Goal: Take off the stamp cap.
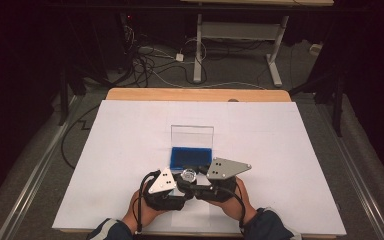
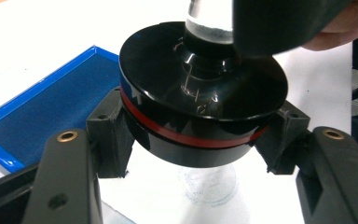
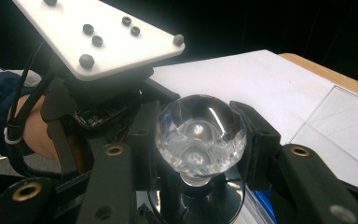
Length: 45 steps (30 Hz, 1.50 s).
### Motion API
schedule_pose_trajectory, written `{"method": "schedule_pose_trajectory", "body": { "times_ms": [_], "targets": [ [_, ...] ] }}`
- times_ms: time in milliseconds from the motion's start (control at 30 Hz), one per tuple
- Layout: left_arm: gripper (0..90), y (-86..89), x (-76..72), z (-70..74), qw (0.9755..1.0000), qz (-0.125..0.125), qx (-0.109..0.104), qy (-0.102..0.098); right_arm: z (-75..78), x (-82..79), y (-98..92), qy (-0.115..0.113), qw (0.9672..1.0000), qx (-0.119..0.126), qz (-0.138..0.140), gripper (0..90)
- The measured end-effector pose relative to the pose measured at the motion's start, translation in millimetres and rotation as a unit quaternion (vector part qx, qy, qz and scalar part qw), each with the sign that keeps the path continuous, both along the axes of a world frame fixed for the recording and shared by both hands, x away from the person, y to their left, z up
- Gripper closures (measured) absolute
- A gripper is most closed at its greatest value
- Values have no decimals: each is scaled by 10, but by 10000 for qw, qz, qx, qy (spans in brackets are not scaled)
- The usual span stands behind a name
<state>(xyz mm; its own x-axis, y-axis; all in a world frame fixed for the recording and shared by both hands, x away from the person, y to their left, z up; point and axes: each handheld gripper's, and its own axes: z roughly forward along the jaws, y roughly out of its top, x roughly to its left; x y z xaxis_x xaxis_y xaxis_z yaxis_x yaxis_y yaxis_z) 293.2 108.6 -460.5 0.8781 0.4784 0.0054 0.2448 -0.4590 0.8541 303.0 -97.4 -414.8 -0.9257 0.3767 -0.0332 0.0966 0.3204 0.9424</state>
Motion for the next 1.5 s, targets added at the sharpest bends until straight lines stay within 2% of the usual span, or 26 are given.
{"method": "schedule_pose_trajectory", "body": {
  "times_ms": [133, 200, 367, 467, 800, 967, 1267, 1500],
  "targets": [
    [358, 2, -4, 2, 10000, 58, 22, -56, 6, -2, -13, -19, 10000, 19, -24, 564],
    [359, -3, -8, -4, 9999, 76, 113, -93, 10, -3, -22, -35, 10000, 61, -54, 563],
    [359, -1, -10, 3, 9998, 123, 117, -140, 8, -3, -27, 9, 10000, 58, -49, 563],
    [360, 3, -11, 7, 9997, 105, 171, -151, 9, -3, -32, -10, 10000, 69, -70, 564],
    [360, 19, -2, 2, 9996, 168, 162, -140, 23, -1, -51, -25, 9999, 107, -96, 563],
    [361, 18, -2, -9, 9994, 134, 261, -165, 51, 2, -85, -28, 9998, 126, -118, 563],
    [361, 117, -2, 17, 9990, 186, 298, -270, 101, 32, -184, -104, 9996, 131, -243, 563],
    [361, 220, -12, 45, 9984, 211, 361, -388, 121, 68, -268, -147, 9995, 22, -267, 563]
  ]
}}
